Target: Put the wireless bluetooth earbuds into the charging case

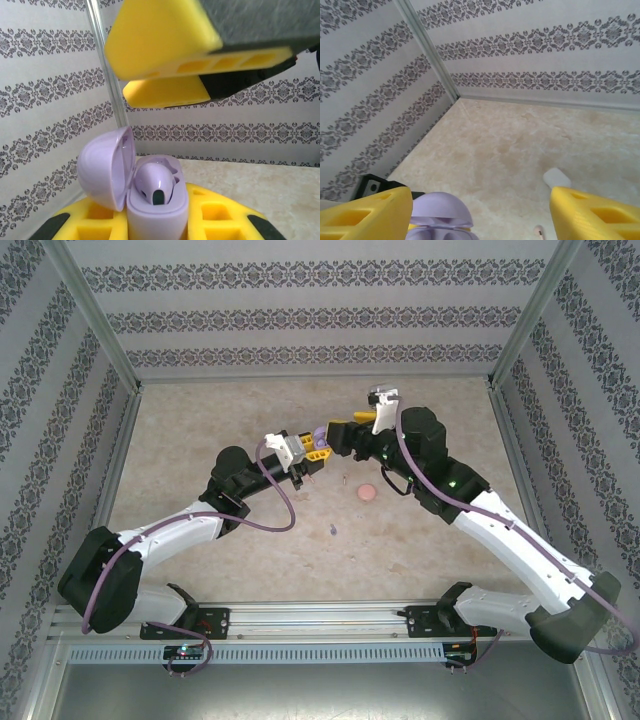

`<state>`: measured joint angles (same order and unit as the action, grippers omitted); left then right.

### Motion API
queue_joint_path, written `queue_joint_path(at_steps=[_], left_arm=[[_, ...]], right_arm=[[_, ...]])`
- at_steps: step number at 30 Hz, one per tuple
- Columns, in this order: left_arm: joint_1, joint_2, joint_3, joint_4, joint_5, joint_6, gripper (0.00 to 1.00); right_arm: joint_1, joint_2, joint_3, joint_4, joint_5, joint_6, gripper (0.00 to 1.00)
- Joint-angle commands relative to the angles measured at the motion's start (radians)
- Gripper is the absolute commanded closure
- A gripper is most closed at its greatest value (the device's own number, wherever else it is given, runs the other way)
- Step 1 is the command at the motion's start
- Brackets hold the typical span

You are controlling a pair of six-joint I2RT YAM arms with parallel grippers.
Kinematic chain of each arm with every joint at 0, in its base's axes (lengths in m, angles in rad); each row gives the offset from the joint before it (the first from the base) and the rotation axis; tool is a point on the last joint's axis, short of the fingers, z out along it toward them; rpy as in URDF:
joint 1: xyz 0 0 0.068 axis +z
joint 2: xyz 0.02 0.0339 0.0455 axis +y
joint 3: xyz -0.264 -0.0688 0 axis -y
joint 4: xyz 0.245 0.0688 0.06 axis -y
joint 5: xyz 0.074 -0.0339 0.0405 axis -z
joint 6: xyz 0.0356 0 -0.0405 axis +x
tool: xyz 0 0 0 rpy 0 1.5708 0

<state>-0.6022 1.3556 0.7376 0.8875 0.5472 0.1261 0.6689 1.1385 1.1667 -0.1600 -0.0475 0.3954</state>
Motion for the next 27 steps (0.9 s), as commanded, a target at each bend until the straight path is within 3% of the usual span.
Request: queue_joint_path(at_steps=[1, 14, 19, 27], left_arm=[[-0.011, 0.008, 0.018, 0.066, 0.013, -0.010, 1.00], [-0.006, -0.064, -0.072, 0.074, -0.094, 0.035, 1.00], [-0.001, -0.112, -0.126, 0.078, -0.133, 0.032, 1.00], [0.005, -0.183, -0.206, 0.074, -0.187, 0.030, 1.00]], right_arm=[[-0.017, -0.029, 0.032, 0.019, -0.046, 0.054, 0.27], [-0.087, -0.177, -0.195, -0.225, 0.033, 0.223, 0.27], [-0.070, -0.115, -0.321, -0.261, 0.029, 0.285, 0.30], [0.073, 0.111, -0.391, -0.239, 0.090, 0.351, 0.34]])
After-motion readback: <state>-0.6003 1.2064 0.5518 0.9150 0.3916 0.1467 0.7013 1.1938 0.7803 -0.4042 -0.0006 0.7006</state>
